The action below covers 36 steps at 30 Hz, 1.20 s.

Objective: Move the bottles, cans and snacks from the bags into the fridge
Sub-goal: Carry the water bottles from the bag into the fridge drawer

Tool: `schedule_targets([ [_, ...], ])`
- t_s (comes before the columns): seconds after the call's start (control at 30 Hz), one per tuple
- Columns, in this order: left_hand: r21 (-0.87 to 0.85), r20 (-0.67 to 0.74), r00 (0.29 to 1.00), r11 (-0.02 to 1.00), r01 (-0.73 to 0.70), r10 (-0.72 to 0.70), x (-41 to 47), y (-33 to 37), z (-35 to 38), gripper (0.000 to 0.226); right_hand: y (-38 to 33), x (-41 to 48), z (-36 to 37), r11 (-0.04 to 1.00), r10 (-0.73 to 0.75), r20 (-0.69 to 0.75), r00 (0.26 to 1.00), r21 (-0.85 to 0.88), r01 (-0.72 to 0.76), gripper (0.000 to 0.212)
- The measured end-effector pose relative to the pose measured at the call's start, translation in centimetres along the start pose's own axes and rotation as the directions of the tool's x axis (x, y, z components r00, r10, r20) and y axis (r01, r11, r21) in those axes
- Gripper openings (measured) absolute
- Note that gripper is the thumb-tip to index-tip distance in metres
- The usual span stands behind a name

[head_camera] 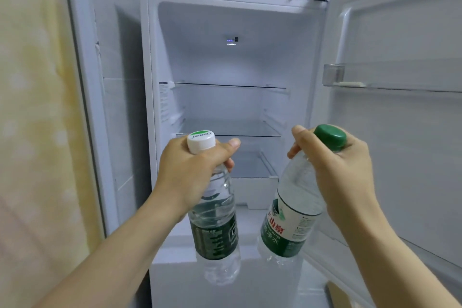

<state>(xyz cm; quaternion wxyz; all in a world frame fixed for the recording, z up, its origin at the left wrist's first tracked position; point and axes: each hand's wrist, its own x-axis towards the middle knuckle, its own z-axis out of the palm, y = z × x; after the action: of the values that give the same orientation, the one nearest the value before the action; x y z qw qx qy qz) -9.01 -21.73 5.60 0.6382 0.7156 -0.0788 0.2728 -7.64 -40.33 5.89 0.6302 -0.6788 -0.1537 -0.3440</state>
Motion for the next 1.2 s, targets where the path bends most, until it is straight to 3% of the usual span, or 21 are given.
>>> schedule_targets([
  [0.27, 0.052, -0.166, 0.984, 0.997, -0.05, 0.058, 5.9, -4.3, 2.4, 0.029, 6.8, 5.5, 2.2, 0.99, -0.143, -0.046, 0.989, -0.012, 0.143, 0.046],
  [0.5, 0.071, -0.199, 0.98, 0.997, -0.002, 0.016, 9.8, -8.7, 3.4, 0.03, 11.8, 8.4, 4.8, 0.999, -0.014, 0.022, 1.0, 0.04, 0.013, 0.034],
  [0.73, 0.079, -0.176, 0.984, 0.997, -0.001, 0.015, 15.3, -13.0, 3.4, 0.03, 16.8, 10.7, 8.3, 0.999, 0.046, -0.018, 0.999, 0.019, -0.046, 0.034],
  [1.2, 0.111, -0.053, 0.998, 0.993, -0.026, 0.032, 28.3, -22.3, 4.0, 0.033, 23.6, 14.4, 13.8, 0.974, 0.111, -0.143, 0.984, -0.179, -0.136, 0.04],
])
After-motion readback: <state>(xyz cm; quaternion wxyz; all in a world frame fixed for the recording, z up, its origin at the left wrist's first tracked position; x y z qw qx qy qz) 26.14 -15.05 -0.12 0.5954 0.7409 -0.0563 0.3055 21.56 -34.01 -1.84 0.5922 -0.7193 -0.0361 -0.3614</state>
